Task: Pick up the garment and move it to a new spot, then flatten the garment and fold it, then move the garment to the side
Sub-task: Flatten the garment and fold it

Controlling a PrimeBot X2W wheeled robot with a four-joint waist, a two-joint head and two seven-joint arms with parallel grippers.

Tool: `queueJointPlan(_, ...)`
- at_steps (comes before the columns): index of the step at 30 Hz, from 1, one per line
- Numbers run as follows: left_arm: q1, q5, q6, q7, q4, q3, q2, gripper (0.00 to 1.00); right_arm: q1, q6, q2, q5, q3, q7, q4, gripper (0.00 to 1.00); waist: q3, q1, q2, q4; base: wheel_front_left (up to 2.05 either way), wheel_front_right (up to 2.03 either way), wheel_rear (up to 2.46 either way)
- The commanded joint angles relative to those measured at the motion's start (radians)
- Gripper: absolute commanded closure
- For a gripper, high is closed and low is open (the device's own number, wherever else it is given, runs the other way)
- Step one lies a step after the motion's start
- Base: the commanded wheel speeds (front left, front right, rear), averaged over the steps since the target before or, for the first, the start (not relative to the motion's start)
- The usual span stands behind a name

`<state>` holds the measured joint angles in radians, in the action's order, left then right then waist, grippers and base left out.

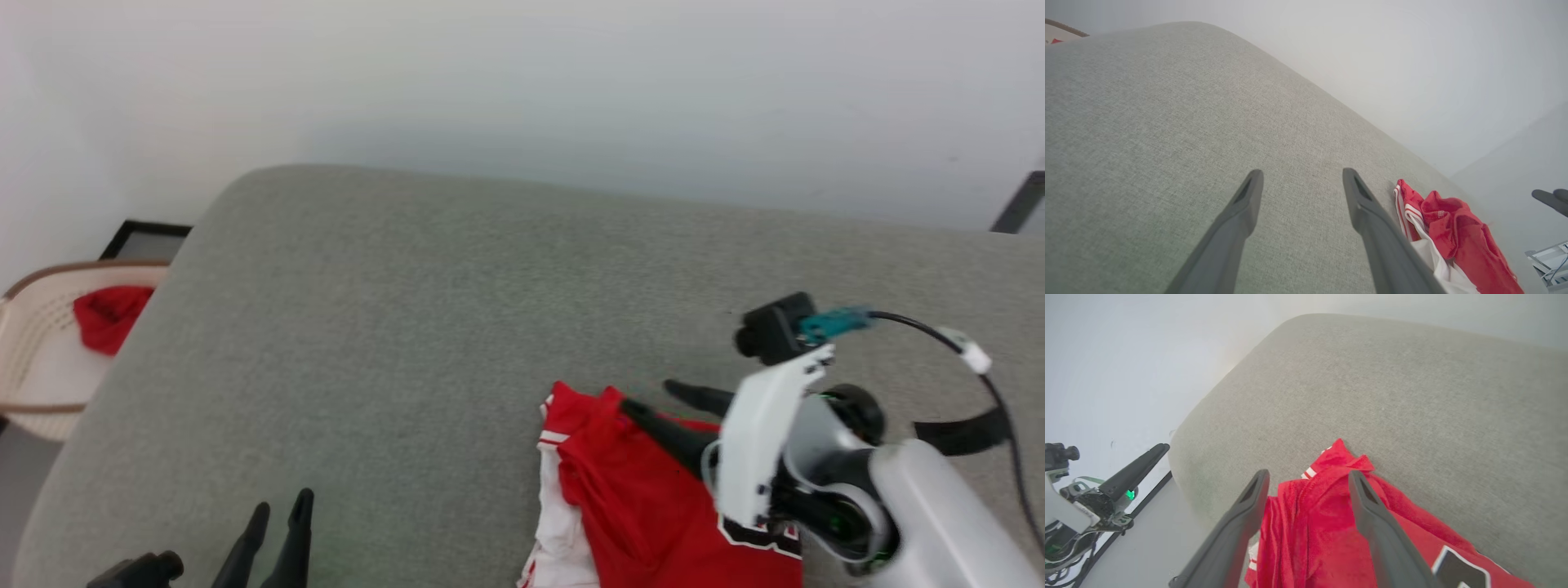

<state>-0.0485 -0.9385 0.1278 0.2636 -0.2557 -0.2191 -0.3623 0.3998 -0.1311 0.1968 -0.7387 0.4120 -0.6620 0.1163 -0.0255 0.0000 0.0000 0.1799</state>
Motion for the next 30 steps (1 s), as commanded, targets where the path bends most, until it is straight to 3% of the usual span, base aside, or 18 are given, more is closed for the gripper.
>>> queueJointPlan(1,-0.007,0.008,0.004,0.000,0.003,0.007,-0.004,0.00,-0.011,0.001,0.014,0.009,-0.004,0.016,-0.014,0.00,0.016,0.0000,0.0000,-0.030,0.00,0.00,0.00)
queueJointPlan(12,-0.049,0.061,0.004,0.000,0.027,0.062,-0.001,0.00,-0.110,0.001,0.146,0.072,-0.069,0.298,-0.103,0.00,0.050,0.0000,0.0000,-0.148,0.00,0.00,0.00)
queueJointPlan(20,-0.062,0.106,0.004,0.000,0.049,0.096,-0.007,0.00,-0.207,0.001,0.225,0.128,-0.154,0.509,-0.076,0.00,0.074,0.0000,0.0000,-0.208,0.00,0.00,0.00)
queueJointPlan(30,-0.082,0.155,0.004,0.000,0.077,0.123,-0.023,0.00,-0.353,0.001,0.208,0.179,-0.306,0.637,-0.055,0.00,0.105,0.0000,0.0000,-0.211,0.00,0.00,0.00)
